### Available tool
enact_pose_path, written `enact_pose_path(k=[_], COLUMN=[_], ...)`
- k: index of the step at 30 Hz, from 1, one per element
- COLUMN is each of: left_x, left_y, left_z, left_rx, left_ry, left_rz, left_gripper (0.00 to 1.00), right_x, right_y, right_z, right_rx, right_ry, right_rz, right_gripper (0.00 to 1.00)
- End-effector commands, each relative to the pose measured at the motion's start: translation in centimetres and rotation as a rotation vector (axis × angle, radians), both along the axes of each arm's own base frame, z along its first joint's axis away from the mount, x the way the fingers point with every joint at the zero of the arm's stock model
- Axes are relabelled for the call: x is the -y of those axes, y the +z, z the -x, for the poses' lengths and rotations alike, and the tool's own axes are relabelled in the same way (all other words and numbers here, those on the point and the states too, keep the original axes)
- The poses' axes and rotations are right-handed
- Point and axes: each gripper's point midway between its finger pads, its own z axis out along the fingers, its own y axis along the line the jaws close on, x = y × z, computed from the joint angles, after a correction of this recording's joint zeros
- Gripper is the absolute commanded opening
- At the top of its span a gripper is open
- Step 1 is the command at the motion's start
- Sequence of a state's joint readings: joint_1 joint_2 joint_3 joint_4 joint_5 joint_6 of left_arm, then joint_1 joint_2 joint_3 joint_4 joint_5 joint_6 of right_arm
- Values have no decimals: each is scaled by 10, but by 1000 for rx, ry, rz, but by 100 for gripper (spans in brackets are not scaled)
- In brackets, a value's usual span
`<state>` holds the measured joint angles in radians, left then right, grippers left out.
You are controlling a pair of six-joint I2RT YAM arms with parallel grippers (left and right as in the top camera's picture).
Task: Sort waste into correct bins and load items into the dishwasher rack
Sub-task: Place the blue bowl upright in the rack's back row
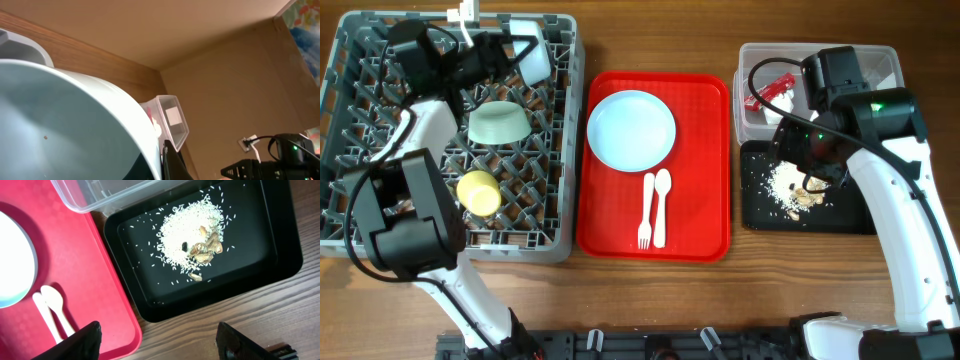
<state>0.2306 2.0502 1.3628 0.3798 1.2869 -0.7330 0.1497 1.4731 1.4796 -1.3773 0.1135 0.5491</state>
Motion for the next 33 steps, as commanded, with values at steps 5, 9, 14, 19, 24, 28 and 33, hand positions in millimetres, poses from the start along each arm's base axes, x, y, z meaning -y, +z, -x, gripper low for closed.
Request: enact_pose_path(k=[5,9,14,19,24,28,33], left_x=[-13,-13,-10,-23,-51,-70,-87], left_y=[-13,-32,-31,-32,-43,-50,-48], left_z=[-23,-25,-21,-22,-10,-6,-2], left_rx=[-28,-66,-49,-55,-168,-229,-248], left_ry=[137,131,91,115,133,169,204], left_rz=[-34,-25,-14,-12,34,56,66], left_gripper=[4,4,4,4,41,90,100], right_x=[3,3,3,3,3,3,3], right_y=[3,3,3,3,3,3,3], right_z=[2,3,2,3,2,1,3], right_rx=[1,-1,0,-2,2,3,-2], right_ry=[7,15,22,24,23,24,24], right_rz=[23,25,26,27,27,26,27], right_gripper=[74,74,74,74,74,74,74])
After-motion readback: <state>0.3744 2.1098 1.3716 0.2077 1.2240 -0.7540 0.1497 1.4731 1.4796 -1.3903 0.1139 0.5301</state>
